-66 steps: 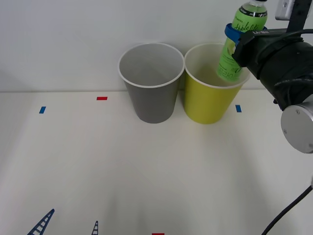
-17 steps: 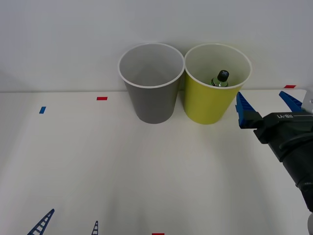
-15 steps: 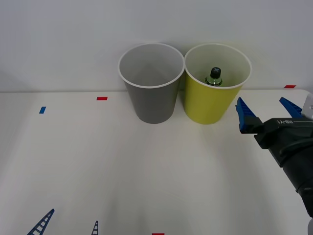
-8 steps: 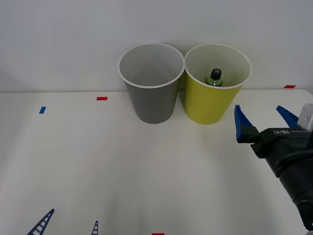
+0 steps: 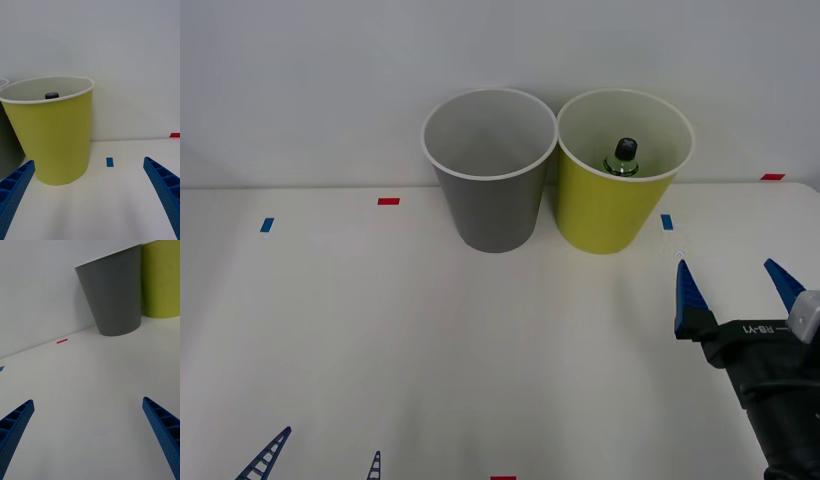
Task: Put cans in the gray bin and PET bottles in the light green bin.
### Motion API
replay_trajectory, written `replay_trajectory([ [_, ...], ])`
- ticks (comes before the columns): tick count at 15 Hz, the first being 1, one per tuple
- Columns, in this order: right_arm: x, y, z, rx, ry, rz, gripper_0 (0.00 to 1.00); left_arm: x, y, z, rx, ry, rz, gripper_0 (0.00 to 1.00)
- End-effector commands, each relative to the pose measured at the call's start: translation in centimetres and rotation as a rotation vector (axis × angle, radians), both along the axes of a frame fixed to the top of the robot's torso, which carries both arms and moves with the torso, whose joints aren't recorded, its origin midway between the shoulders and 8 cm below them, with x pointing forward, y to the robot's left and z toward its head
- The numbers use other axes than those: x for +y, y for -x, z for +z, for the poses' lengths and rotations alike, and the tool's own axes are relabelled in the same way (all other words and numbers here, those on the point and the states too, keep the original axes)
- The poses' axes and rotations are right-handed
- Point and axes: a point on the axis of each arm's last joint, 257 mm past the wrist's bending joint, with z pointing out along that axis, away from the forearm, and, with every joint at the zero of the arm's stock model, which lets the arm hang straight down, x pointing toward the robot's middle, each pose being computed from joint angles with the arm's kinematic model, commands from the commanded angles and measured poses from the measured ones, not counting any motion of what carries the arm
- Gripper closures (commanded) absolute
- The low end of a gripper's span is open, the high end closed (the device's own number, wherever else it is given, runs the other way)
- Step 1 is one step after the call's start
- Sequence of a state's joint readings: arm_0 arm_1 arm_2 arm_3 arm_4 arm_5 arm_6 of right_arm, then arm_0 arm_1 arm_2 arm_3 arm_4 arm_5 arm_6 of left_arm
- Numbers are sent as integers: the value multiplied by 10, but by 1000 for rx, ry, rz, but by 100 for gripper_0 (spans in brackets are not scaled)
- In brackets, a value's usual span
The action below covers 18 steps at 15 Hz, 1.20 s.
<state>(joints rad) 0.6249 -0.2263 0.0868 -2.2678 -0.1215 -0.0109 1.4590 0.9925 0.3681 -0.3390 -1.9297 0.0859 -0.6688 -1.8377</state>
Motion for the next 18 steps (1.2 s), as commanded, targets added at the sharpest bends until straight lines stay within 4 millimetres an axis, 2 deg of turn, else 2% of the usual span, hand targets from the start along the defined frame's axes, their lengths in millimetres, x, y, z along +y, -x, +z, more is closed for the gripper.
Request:
replay_trajectory([
  [1,-10,26,-37,33,9,-18,0,0,0,0,0,0,0,0],
  [3,-17,46,-49,58,-8,-45,0,0,0,0,0,0,0,0],
  [6,-23,63,-57,75,-50,-55,0,0,0,0,0,0,0,0],
  [8,-23,75,-64,79,-103,-50,0,0,0,0,0,0,0,0],
  [12,-19,105,-86,92,-90,-32,0,0,0,0,0,0,0,0],
  [15,-18,128,-86,94,-45,-18,0,0,0,0,0,0,0,0],
  [18,-20,137,-86,95,-10,-25,0,0,0,0,0,0,0,0],
])
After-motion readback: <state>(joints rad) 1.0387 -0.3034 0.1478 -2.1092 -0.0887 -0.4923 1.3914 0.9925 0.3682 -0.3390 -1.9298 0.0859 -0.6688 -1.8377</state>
